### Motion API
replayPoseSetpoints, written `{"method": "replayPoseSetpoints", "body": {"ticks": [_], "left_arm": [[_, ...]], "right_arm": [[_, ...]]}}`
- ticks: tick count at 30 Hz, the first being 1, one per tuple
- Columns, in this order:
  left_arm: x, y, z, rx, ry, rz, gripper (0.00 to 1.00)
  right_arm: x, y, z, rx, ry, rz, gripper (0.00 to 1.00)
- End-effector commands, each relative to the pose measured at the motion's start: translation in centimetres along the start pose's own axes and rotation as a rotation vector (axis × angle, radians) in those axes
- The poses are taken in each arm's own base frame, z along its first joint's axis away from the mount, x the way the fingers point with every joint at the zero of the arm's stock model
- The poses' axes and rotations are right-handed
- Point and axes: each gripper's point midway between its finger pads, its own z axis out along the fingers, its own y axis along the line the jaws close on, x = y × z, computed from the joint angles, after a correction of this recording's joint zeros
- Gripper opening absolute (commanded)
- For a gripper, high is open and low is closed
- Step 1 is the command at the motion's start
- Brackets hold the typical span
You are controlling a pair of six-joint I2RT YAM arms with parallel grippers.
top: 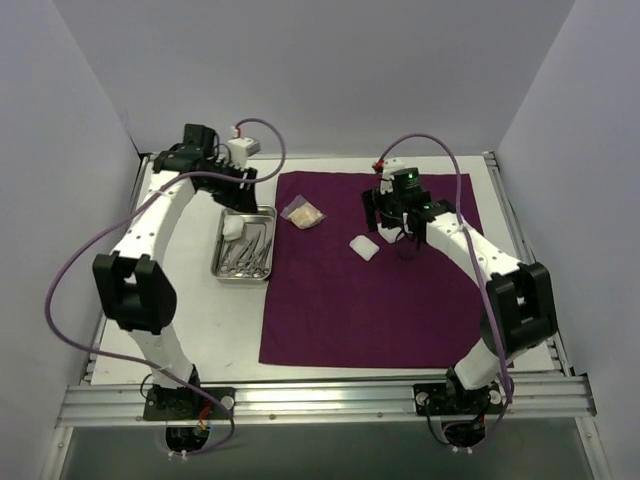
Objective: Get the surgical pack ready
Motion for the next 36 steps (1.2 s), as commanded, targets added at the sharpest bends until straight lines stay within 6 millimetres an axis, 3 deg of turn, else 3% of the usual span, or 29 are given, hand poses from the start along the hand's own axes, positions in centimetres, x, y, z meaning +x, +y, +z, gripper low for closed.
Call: {"method": "replayPoseSetpoints", "body": {"ticks": [1, 2, 3, 4, 5, 7, 8, 10, 13, 16, 19, 24, 28, 36], "left_arm": [[-1.5, -4.2, 2.5, 0.183, 0.037, -0.009, 0.58], [-1.0, -4.2, 4.1, 0.197, 0.083, -0.039, 0.57], [-2.7, -4.8, 4.1, 0.193, 0.062, -0.017, 0.57], [-3.0, -5.0, 4.5, 0.197, 0.074, -0.024, 0.57], [-2.1, -5.0, 5.7, 0.205, 0.13, -0.053, 0.57], [-3.2, -5.4, 5.9, 0.185, 0.13, -0.04, 0.56], [-2.6, -5.6, 6.4, 0.182, 0.166, -0.048, 0.56], [-2.6, -6.6, 6.8, 0.17, 0.184, -0.005, 0.56], [-1.9, -8.1, 7.4, 0.171, 0.2, 0.011, 0.56], [-2.5, -8.7, 8.6, 0.161, 0.145, -0.012, 0.56], [-1.4, -9.7, 10.6, 0.149, 0.168, -0.006, 0.54], [0.2, -12.4, 12.0, 0.183, 0.224, 0.0, 0.53], [1.3, -12.4, 12.7, 0.185, 0.266, -0.013, 0.53], [1.7, -12.2, 12.9, 0.168, 0.277, -0.022, 0.53]], "right_arm": [[1.7, 1.8, 1.6, -0.128, 0.092, 0.019, 0.65], [1.8, 1.8, 2.0, -0.134, 0.096, 0.018, 0.62], [2.4, 1.8, 2.6, -0.141, 0.117, 0.022, 0.58], [2.1, 2.0, 2.7, -0.16, 0.116, 0.028, 0.57], [2.2, 1.5, 2.8, -0.156, 0.124, 0.043, 0.56], [2.3, 0.5, 3.0, -0.141, 0.136, 0.071, 0.52], [2.3, -0.7, 3.1, -0.123, 0.138, 0.091, 0.5], [3.6, -1.2, 3.5, -0.123, 0.183, 0.109, 0.46], [5.3, -0.2, 4.4, -0.177, 0.264, 0.098, 0.43], [6.2, 0.0, 5.3, -0.206, 0.296, 0.073, 0.43], [7.2, -0.2, 5.7, -0.207, 0.331, 0.047, 0.42], [8.5, 0.0, 5.9, -0.226, 0.354, 0.044, 0.42], [9.1, 0.7, 6.8, -0.268, 0.378, 0.048, 0.36], [10.5, 0.9, 7.8, -0.273, 0.42, 0.041, 0.37]]}}
